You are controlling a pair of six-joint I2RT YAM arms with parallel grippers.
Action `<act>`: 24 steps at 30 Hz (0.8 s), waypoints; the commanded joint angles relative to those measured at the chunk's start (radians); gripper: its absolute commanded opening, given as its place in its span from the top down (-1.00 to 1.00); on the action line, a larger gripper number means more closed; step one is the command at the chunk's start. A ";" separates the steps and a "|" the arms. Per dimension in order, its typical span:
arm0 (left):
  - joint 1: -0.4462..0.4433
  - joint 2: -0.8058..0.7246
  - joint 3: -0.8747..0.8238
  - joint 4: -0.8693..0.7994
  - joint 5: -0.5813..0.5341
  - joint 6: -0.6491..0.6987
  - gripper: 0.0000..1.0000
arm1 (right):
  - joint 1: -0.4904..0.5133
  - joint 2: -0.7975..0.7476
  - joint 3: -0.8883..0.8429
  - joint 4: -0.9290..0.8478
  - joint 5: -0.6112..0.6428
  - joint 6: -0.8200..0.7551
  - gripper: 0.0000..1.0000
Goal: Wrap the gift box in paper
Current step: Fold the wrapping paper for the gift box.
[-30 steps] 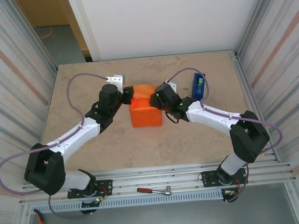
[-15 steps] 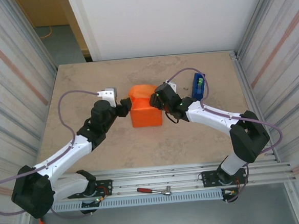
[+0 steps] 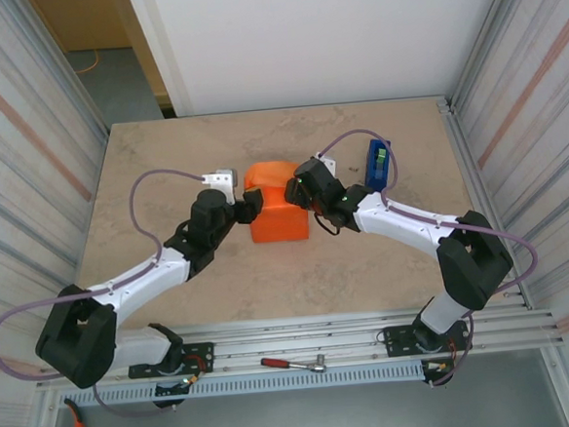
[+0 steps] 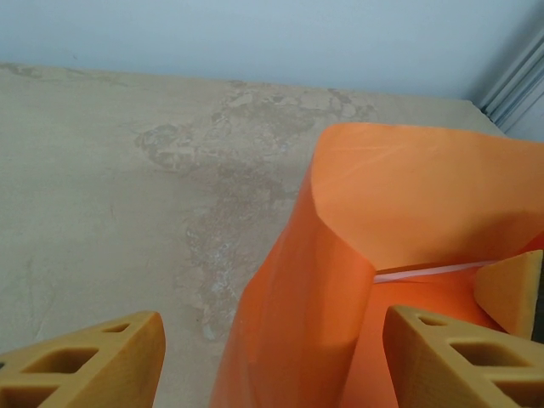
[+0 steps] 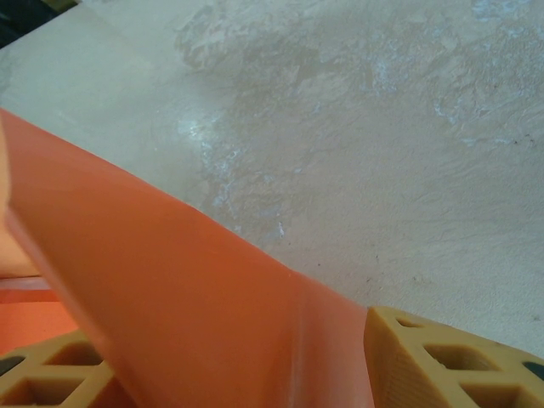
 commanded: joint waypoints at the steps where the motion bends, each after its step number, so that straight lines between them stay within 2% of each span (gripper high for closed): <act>1: -0.014 0.016 0.041 0.057 0.012 0.008 -0.39 | 0.019 0.073 -0.052 -0.208 -0.045 -0.004 -0.17; 24: -0.058 0.191 0.104 0.072 -0.111 0.091 -0.33 | 0.018 0.034 -0.026 -0.232 -0.074 -0.016 -0.16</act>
